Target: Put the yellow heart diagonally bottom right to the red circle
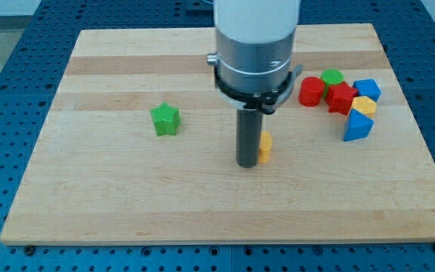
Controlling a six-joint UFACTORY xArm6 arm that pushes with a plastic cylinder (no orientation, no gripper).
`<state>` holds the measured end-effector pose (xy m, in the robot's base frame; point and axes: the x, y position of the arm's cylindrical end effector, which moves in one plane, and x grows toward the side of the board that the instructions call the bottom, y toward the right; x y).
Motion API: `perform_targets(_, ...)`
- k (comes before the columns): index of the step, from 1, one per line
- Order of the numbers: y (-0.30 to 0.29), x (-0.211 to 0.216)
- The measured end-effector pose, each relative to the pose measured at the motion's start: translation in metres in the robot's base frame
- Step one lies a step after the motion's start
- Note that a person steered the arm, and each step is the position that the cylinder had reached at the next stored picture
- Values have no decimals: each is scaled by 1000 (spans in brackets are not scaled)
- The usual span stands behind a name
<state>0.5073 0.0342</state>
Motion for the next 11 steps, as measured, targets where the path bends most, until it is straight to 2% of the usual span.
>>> perform_targets(2, 31, -37)
perform_targets(5, 33, -68)
perform_targets(8, 105, -93)
perform_targets(9, 105, -93)
perform_targets(11, 40, -80)
